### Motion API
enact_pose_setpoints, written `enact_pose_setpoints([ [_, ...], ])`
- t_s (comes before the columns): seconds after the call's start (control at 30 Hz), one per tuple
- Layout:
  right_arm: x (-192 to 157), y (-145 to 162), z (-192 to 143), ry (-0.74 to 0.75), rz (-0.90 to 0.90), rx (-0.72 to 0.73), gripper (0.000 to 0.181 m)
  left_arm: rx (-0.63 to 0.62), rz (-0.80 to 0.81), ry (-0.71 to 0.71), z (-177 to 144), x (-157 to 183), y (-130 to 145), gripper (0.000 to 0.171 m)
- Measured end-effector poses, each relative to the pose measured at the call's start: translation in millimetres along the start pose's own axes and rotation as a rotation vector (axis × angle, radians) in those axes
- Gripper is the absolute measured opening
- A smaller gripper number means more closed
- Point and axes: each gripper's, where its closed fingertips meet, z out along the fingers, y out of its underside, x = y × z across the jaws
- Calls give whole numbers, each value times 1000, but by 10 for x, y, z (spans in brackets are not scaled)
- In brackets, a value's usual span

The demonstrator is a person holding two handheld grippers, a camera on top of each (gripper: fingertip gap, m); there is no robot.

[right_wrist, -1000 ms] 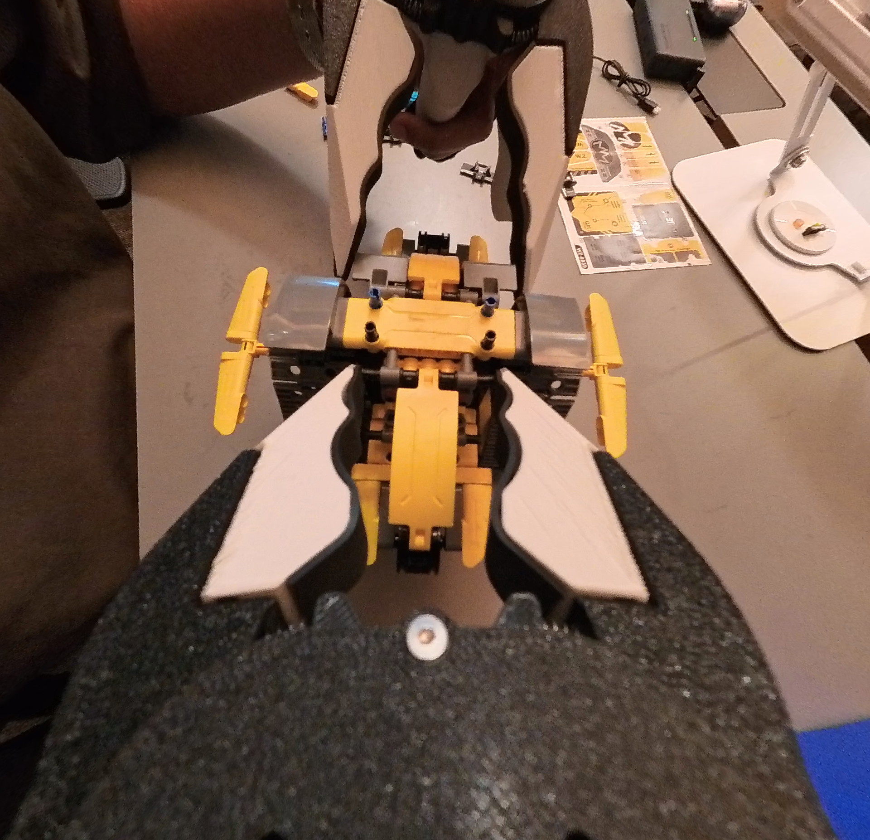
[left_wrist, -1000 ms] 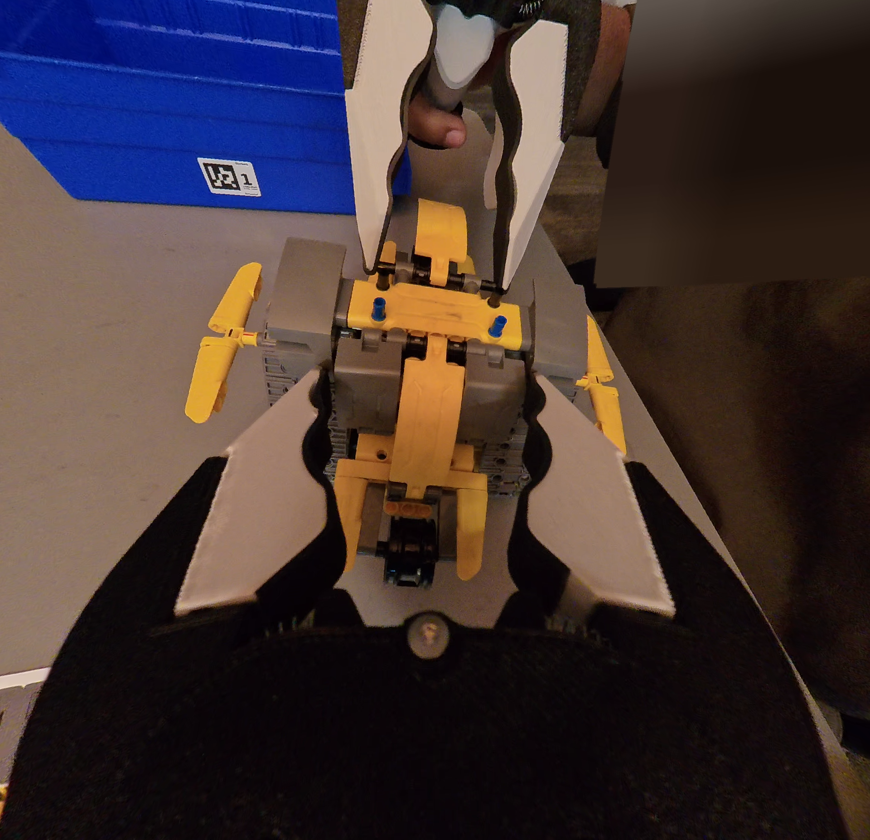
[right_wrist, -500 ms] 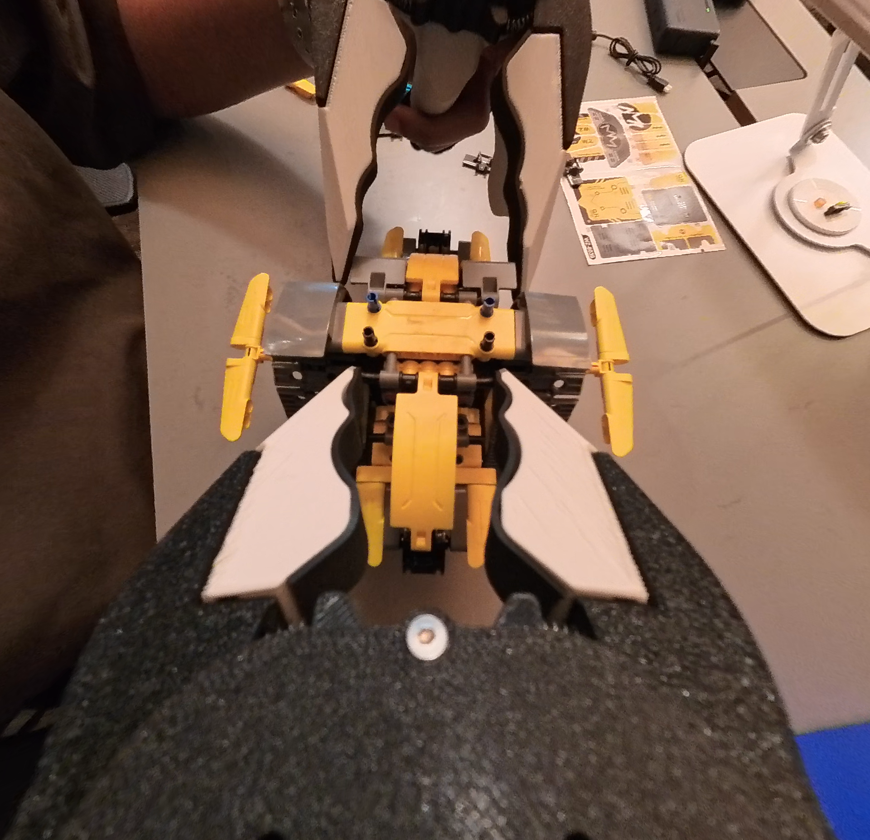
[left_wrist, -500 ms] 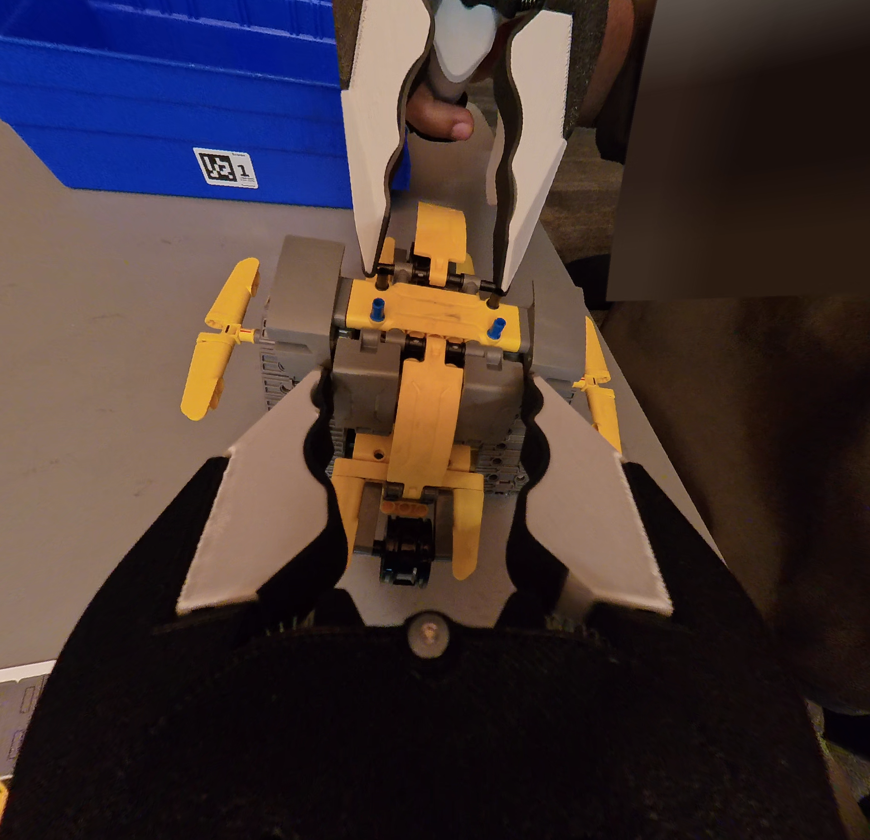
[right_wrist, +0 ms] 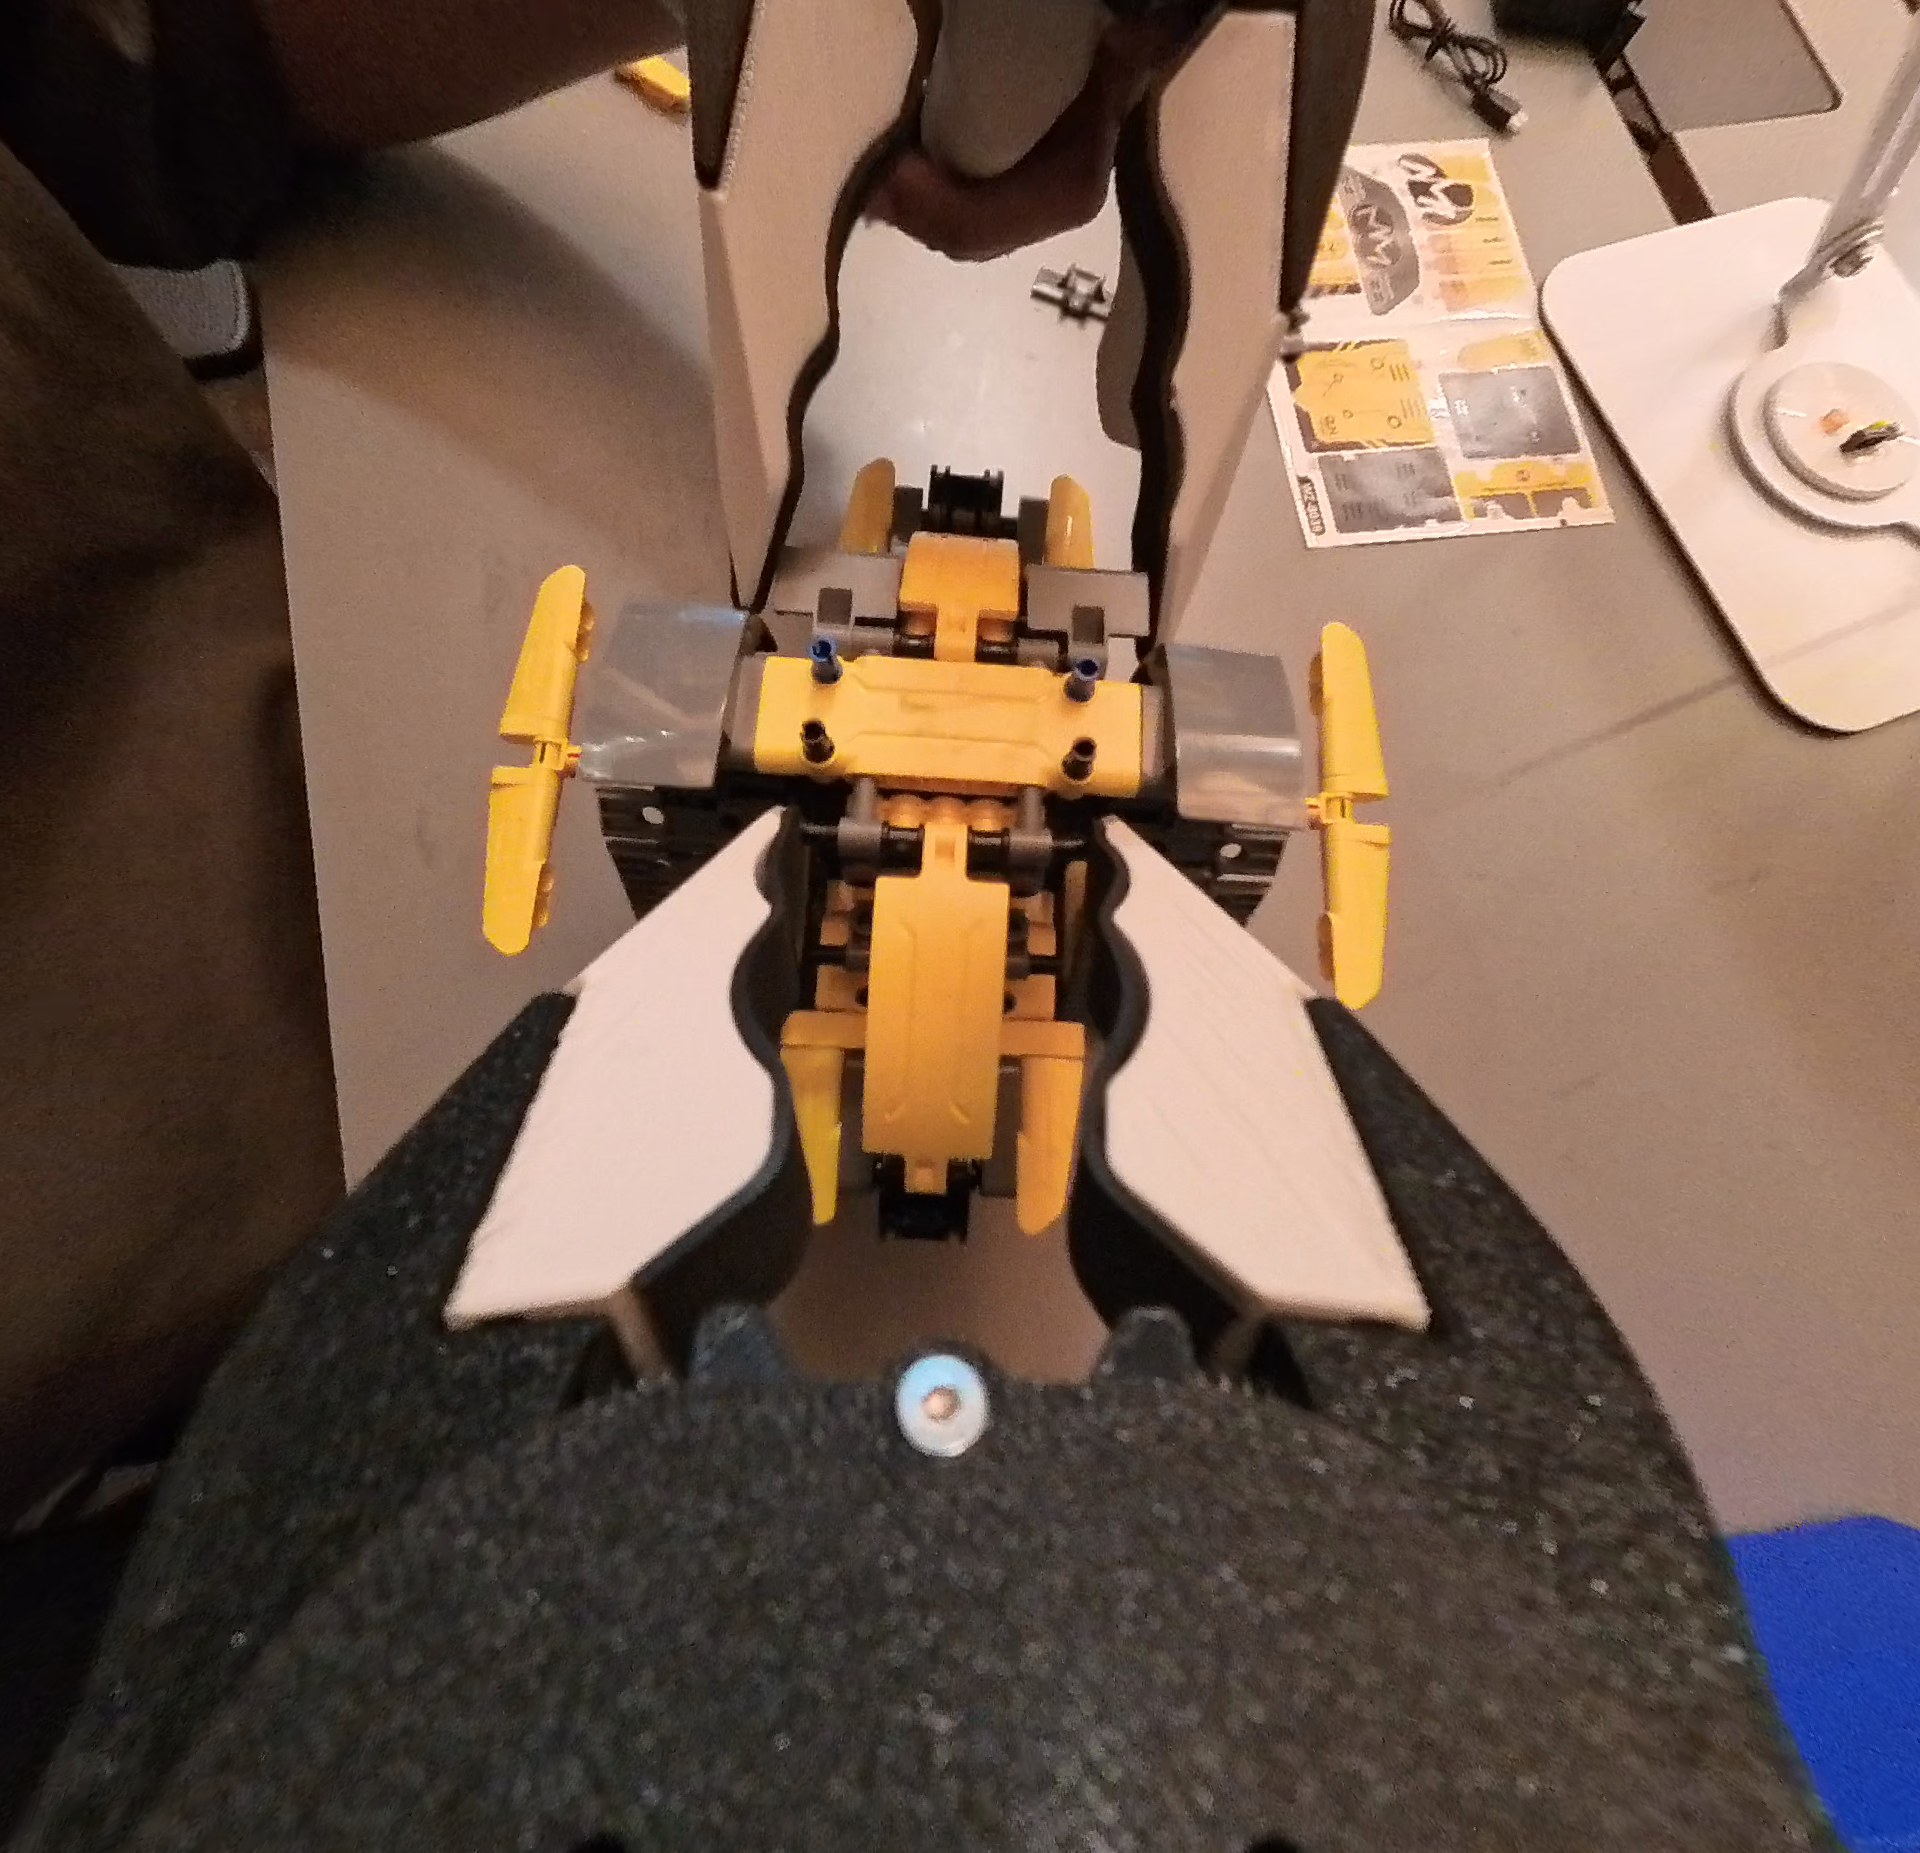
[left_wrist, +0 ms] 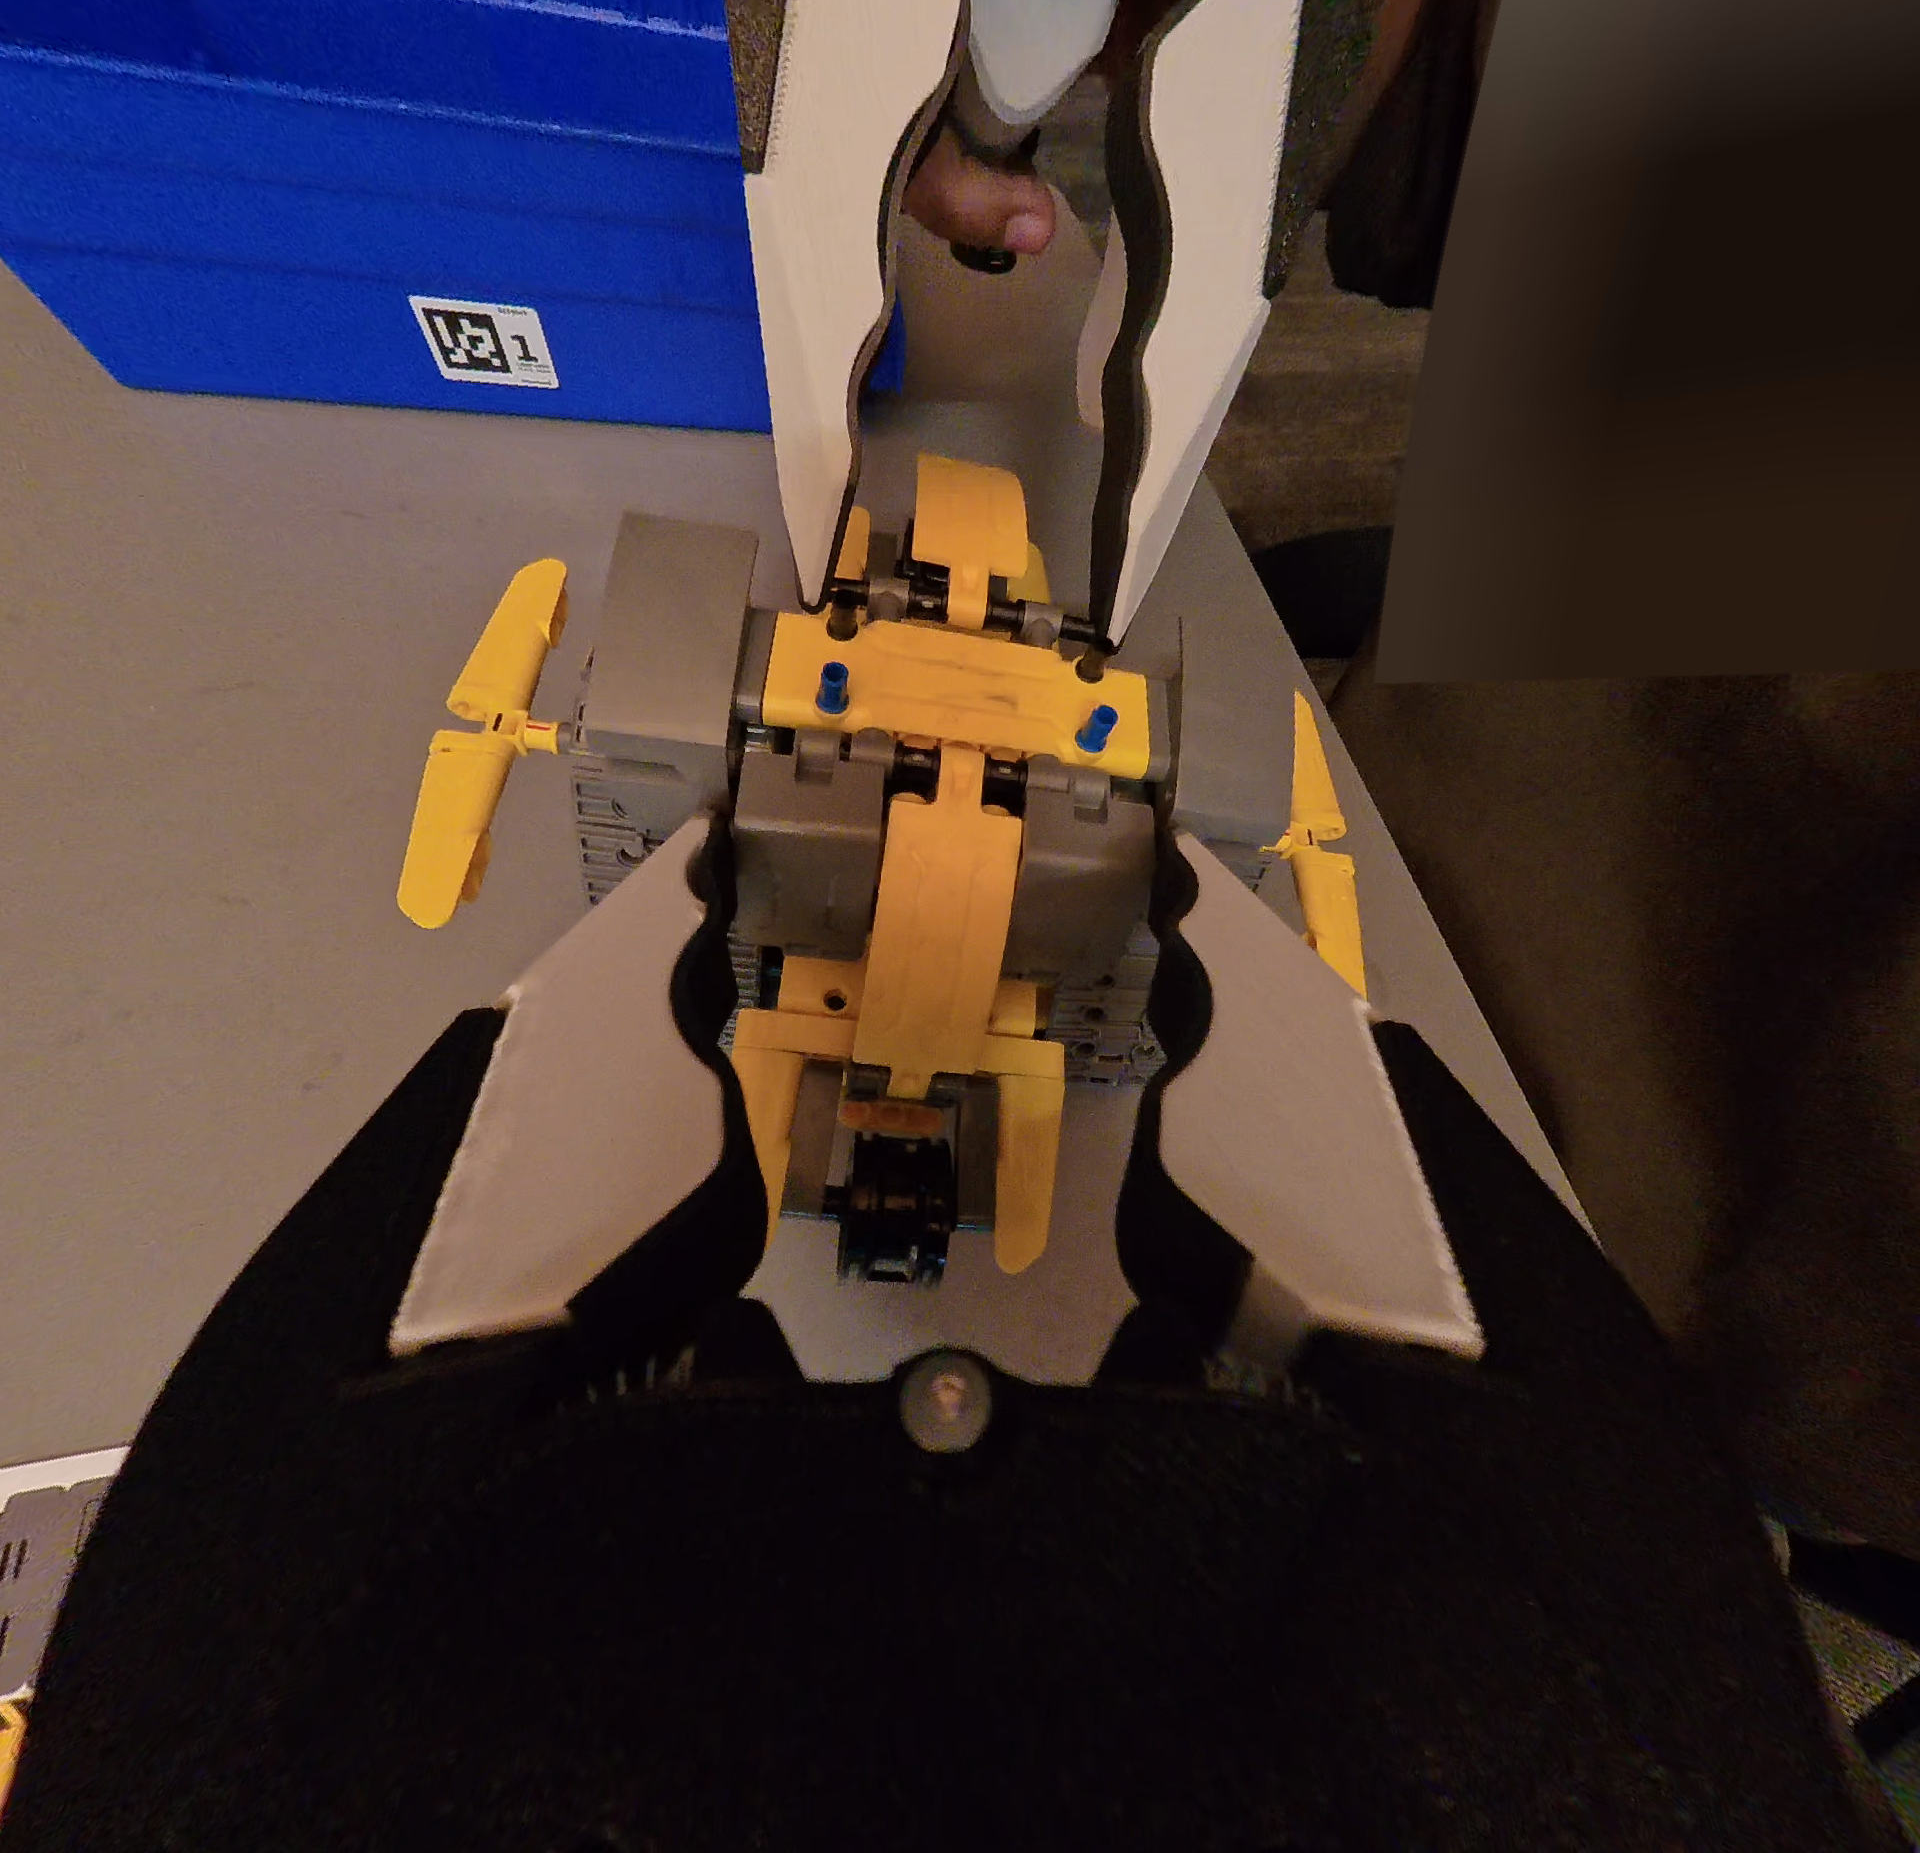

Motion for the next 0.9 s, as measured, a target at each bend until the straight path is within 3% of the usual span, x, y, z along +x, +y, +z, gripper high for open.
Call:
enact_pose_setpoints([
  [0.27, 16, 22, -9, -4, -44, -132, 53, -10, -1, -15, 4, -10, -1, 76],
  [0.4, 50, 24, -13, 1, -26, -128, 54, 0, 29, -50, -19, -41, -13, 77],
  [0.53, 56, 4, 9, 7, -26, -103, 54, 109, 77, -108, -234, -63, -263, 80],
  [0.57, 54, 1, 10, 8, -26, -102, 54, 155, 74, -94, -291, -16, -374, 77],
  [0.63, 54, 2, 14, 7, -23, -103, 54, 177, 54, -114, -315, 8, -502, 46],
  [0.7, 54, -5, 7, 4, -21, -105, 54, 58, 26, -123, -176, 18, -410, 16],
  [0.8, 48, -11, 4, 5, -19, -113, 54, -134, 20, -139, 77, 40, -200, 1],
  [0.9, 45, -3, -8, 13, -21, -108, 54, -184, 18, -193, 101, 14, -215, 0],
])
